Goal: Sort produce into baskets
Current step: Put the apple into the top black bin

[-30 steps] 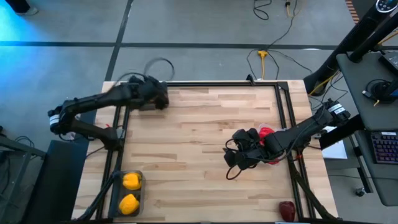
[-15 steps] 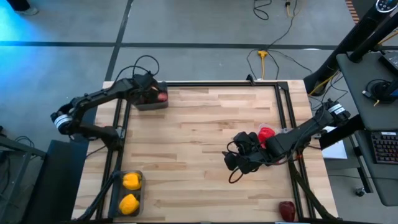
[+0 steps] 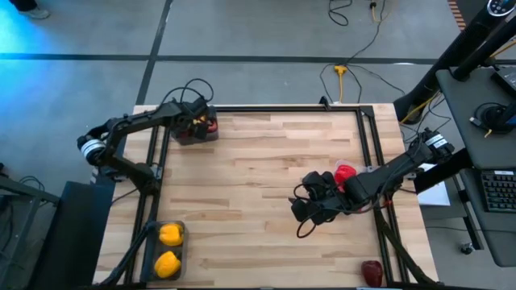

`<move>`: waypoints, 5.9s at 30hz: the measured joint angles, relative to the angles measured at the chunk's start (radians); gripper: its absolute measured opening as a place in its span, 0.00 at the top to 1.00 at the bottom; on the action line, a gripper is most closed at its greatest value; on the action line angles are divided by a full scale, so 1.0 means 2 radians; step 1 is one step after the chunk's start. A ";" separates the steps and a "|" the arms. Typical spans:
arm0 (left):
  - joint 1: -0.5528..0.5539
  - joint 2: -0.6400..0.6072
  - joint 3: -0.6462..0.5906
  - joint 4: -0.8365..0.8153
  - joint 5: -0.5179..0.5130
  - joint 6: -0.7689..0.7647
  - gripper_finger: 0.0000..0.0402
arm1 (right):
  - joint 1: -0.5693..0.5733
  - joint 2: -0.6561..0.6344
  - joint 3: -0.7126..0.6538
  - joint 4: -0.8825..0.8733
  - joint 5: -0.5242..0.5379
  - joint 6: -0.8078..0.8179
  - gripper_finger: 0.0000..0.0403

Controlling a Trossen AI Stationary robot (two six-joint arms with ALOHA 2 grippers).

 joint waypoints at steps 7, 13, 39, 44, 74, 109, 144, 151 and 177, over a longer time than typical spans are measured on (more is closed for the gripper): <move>-0.005 -0.028 0.020 -0.022 0.002 -0.016 0.11 | 0.000 0.000 0.000 -0.004 -0.002 -0.001 0.09; -0.005 -0.048 0.034 -0.025 0.016 -0.003 0.11 | 0.000 0.000 0.000 -0.037 -0.004 -0.001 0.09; 0.055 -0.032 0.048 -0.014 0.017 0.089 0.10 | 0.000 -0.002 0.000 -0.056 -0.018 0.016 0.09; 0.055 -0.028 0.048 -0.011 0.000 0.137 0.10 | 0.000 -0.002 0.000 -0.055 -0.030 0.016 0.09; 0.027 -0.086 0.038 -0.038 0.050 0.087 0.01 | -0.111 0.031 0.089 -0.089 0.026 -0.313 0.09; -0.417 -0.054 0.058 0.560 0.062 0.121 0.13 | 0.135 0.135 0.253 -0.340 -0.272 0.072 0.09; -0.573 0.075 -0.002 0.744 0.100 0.104 0.13 | 0.178 0.325 0.432 -0.407 -0.481 0.185 0.09; -0.573 0.075 -0.002 0.754 0.117 0.100 0.13 | 0.210 0.303 0.284 -0.376 -0.596 0.252 0.09; -0.574 0.084 -0.001 0.733 0.165 0.076 0.13 | 0.239 0.198 -0.038 0.063 -0.572 0.529 0.09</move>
